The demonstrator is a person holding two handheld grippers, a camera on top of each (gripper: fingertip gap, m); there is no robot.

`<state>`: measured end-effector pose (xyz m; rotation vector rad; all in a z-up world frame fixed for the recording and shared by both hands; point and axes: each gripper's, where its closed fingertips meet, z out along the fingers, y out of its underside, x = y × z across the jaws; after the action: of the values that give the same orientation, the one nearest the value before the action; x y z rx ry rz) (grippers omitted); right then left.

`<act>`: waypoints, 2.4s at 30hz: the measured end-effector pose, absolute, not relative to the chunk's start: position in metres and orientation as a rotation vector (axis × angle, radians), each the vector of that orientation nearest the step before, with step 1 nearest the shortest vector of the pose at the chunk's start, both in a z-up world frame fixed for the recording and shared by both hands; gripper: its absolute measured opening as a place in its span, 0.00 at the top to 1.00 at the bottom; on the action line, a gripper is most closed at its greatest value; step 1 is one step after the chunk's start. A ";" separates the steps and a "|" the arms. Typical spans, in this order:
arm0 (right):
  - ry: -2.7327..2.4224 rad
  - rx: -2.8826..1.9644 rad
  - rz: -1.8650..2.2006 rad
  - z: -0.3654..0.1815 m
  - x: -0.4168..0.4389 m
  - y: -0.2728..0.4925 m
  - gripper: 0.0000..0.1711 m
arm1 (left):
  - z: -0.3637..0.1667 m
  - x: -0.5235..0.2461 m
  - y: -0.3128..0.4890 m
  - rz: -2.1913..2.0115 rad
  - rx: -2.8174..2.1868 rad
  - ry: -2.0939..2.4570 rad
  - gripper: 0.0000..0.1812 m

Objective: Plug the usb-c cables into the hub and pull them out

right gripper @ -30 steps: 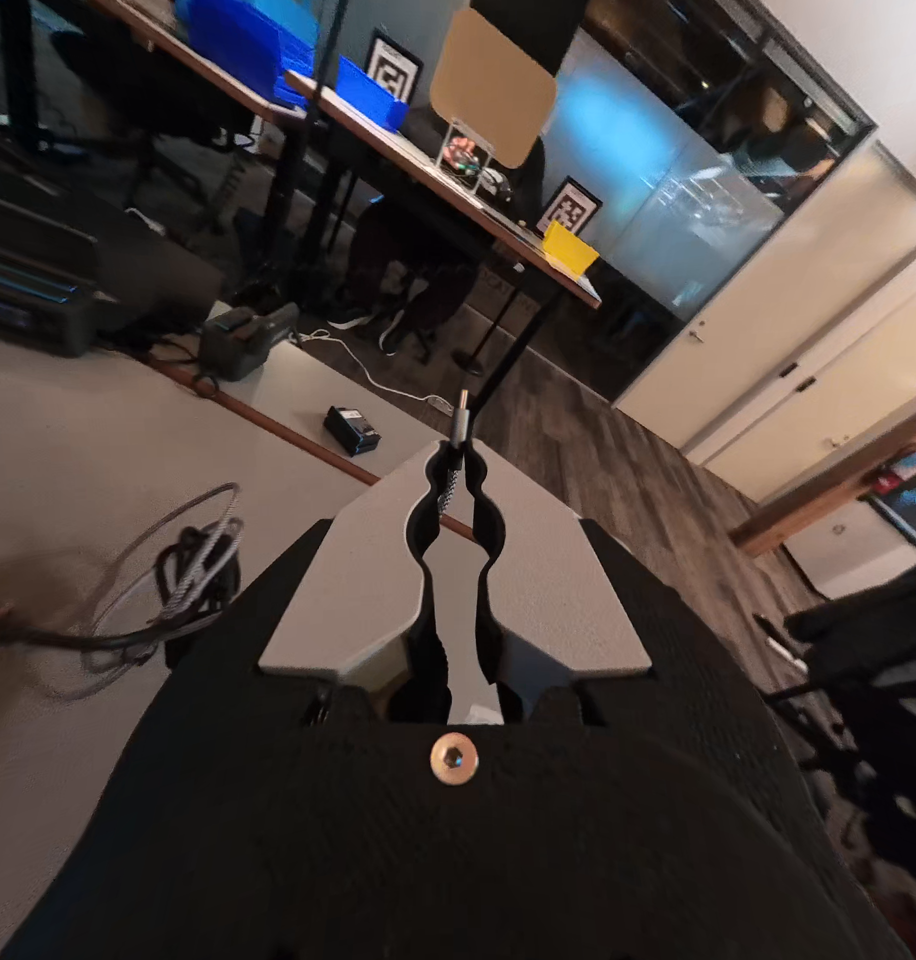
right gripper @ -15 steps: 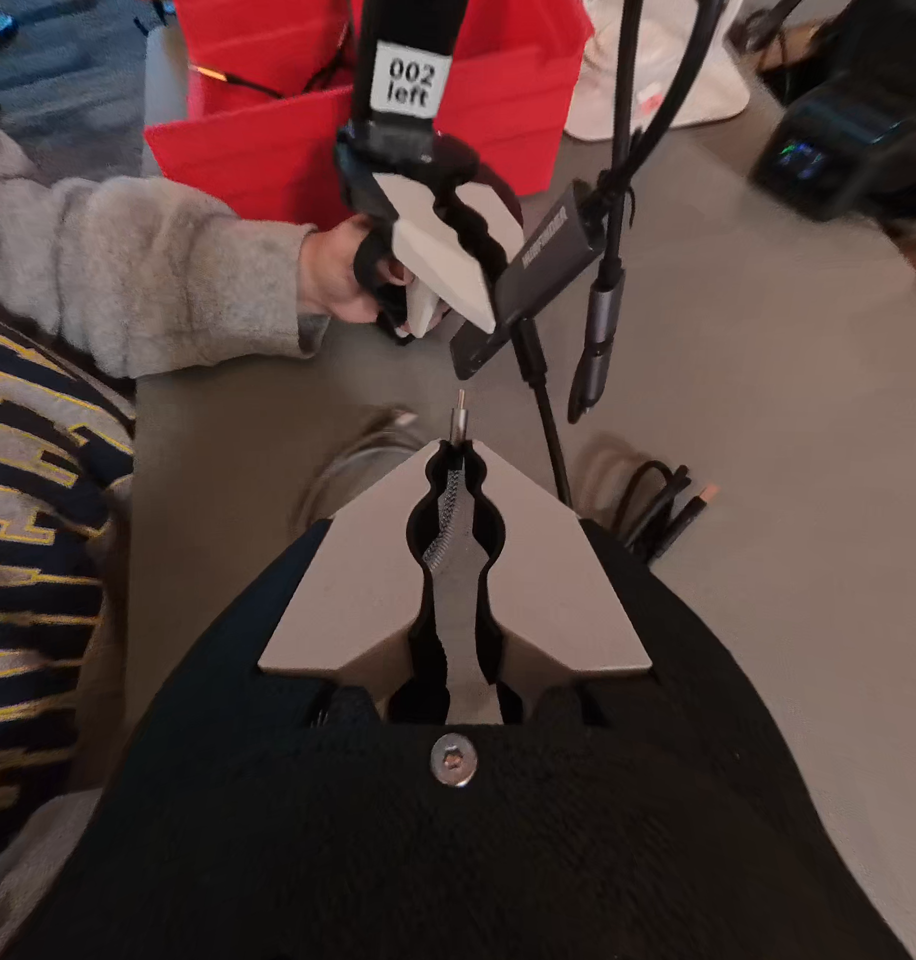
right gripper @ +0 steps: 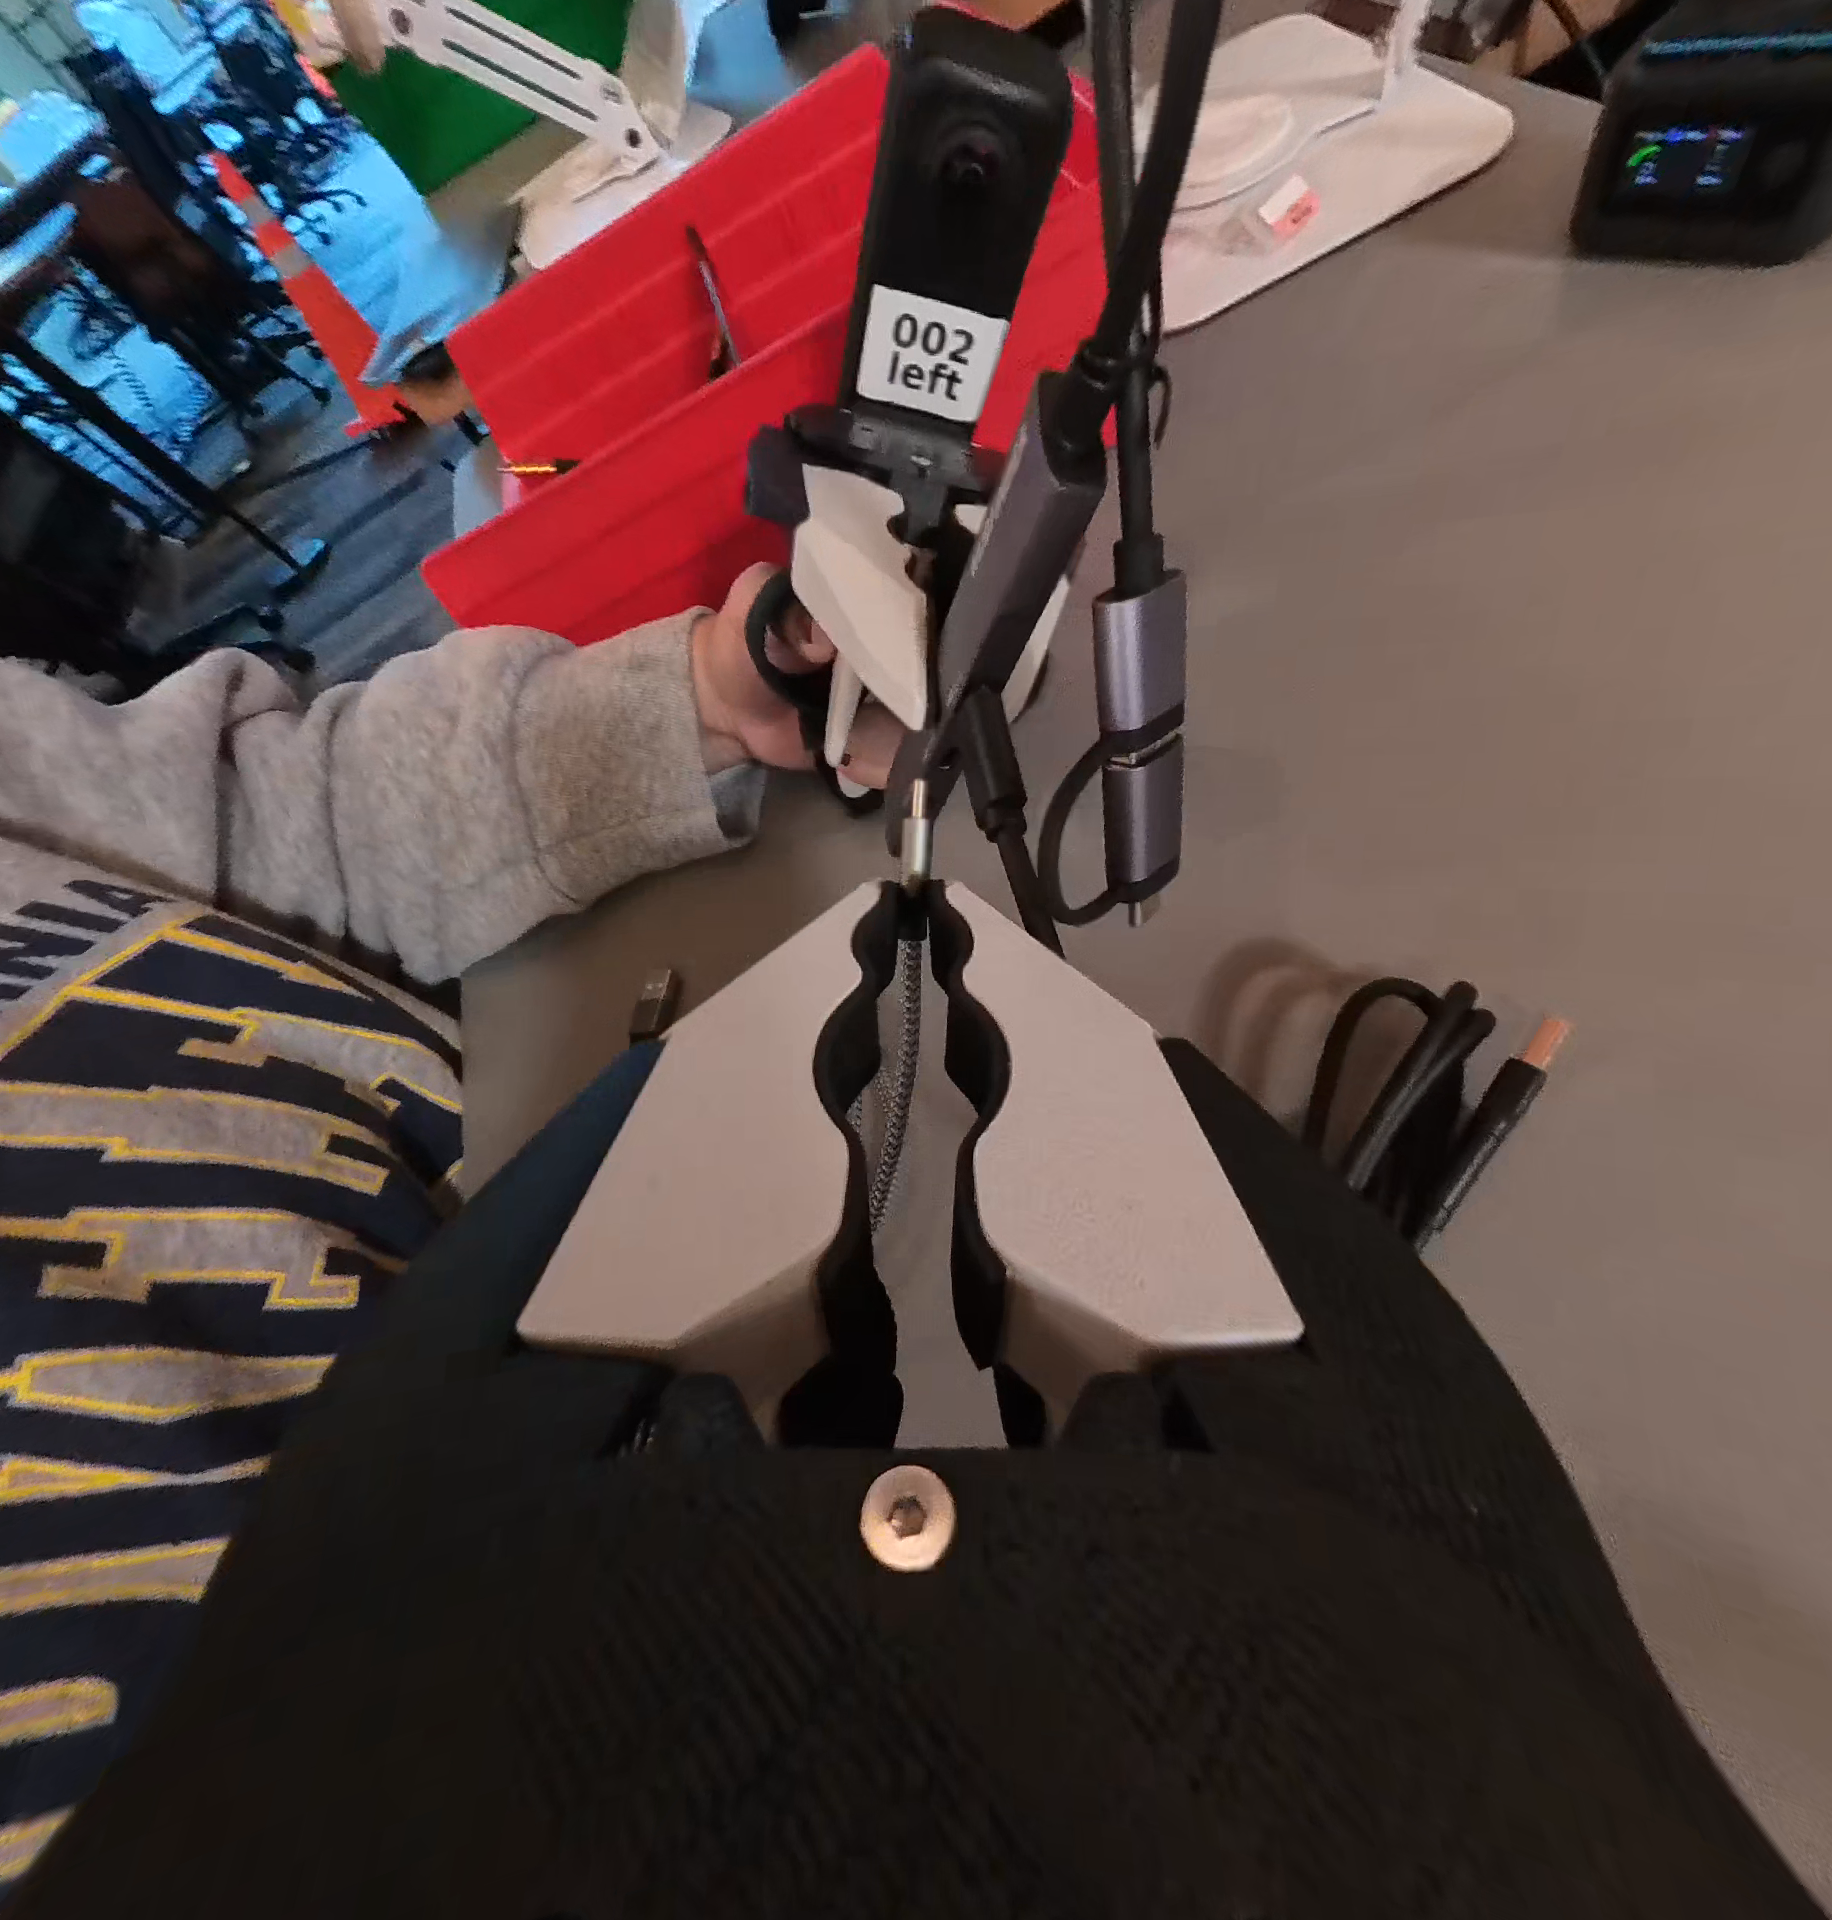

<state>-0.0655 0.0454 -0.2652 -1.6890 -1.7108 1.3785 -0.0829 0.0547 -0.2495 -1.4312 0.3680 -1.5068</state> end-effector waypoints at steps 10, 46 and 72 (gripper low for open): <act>-1.837 -1.731 1.112 -0.288 -0.055 0.043 0.98 | -0.246 -0.090 0.059 -1.401 -1.404 0.331 0.96; -1.610 -0.919 0.274 -0.265 -0.072 0.107 0.99 | -0.264 -0.088 0.064 -1.121 -1.579 0.369 0.96; -1.550 -0.764 0.598 -0.240 -0.064 0.076 0.89 | -0.267 -0.098 0.064 -0.797 -1.631 0.474 0.96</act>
<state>-0.0638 0.0757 -0.2396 -0.7638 -1.5498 0.5975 -0.0977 0.0635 -0.2672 -1.6308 0.4738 -0.7975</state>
